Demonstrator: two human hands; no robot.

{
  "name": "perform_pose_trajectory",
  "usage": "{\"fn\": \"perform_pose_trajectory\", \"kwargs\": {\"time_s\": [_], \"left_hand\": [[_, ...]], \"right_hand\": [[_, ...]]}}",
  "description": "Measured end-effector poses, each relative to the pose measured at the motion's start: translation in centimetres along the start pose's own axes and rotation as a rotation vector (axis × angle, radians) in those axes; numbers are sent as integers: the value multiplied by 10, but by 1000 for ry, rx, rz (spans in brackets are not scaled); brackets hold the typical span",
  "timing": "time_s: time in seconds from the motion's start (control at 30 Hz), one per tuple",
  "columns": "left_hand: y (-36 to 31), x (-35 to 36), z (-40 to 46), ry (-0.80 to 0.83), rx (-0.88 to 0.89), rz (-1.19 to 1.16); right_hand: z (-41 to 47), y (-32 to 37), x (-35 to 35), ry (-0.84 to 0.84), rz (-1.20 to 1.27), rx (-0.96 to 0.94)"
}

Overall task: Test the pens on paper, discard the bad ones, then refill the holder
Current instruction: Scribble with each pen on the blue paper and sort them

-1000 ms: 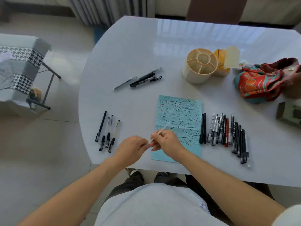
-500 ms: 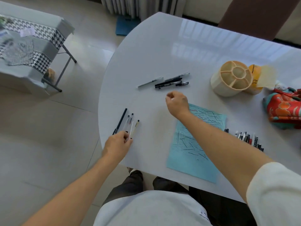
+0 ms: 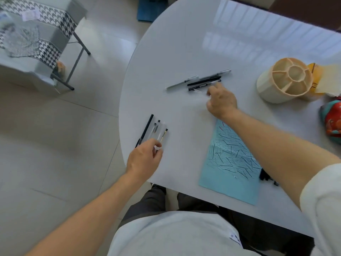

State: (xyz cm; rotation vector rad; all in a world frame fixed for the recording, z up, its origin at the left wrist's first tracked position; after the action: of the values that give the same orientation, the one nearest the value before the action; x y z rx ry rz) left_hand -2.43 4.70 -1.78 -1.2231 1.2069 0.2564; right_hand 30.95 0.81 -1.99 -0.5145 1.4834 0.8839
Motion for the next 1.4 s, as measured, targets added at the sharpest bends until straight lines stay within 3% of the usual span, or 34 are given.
{"fn": "perform_pose_trajectory", "kwargs": {"time_s": [0.1,0.2,0.3,0.43,0.53,0.7,0.8,0.9,1.07,1.3,1.4], "left_hand": [[-32,7,6,4,40,-80],[-74,27,9,97,73,-159],[-110,60,1,300,109,-152],[-141,96,-22,481,191,-73],[-159,114,-42,544,282,-34],[-197,140,-65,488,556,109],[-186,150,-60,428,548,226],[-164,147,-52,371,544,265],[-183,162,-68,397,710,146],[-186,172,-72,398,773,148],[-184,174,-72,409,749,144]], "right_hand": [[-40,-4,-25,-112,441,261],[-108,-11,-15,13,947,628],[-177,-13,-9,105,1247,812],[-239,-33,-11,54,1363,965],[-271,-59,-19,-33,1303,1027],[-316,-103,-28,-248,1232,1179],[-353,-167,-47,-518,1184,1408],[-367,-211,-71,-504,1022,1263],[-356,-181,-62,-327,910,918],[-340,-150,-51,-244,692,656],[-350,-164,-52,-240,598,679]]}}
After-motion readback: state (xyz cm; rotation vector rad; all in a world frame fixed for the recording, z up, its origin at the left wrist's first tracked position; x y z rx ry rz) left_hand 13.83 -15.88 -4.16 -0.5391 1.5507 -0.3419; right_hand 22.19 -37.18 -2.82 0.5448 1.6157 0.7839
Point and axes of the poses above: each hand's wrist, its own z-axis towards the middle knuckle, its own x-axis out of the palm, y = z × x, the point moved 9 cm from there along z, towards the middle knuckle, and after that the axes turned 12 degrees about -y, right-handed, at the moved point
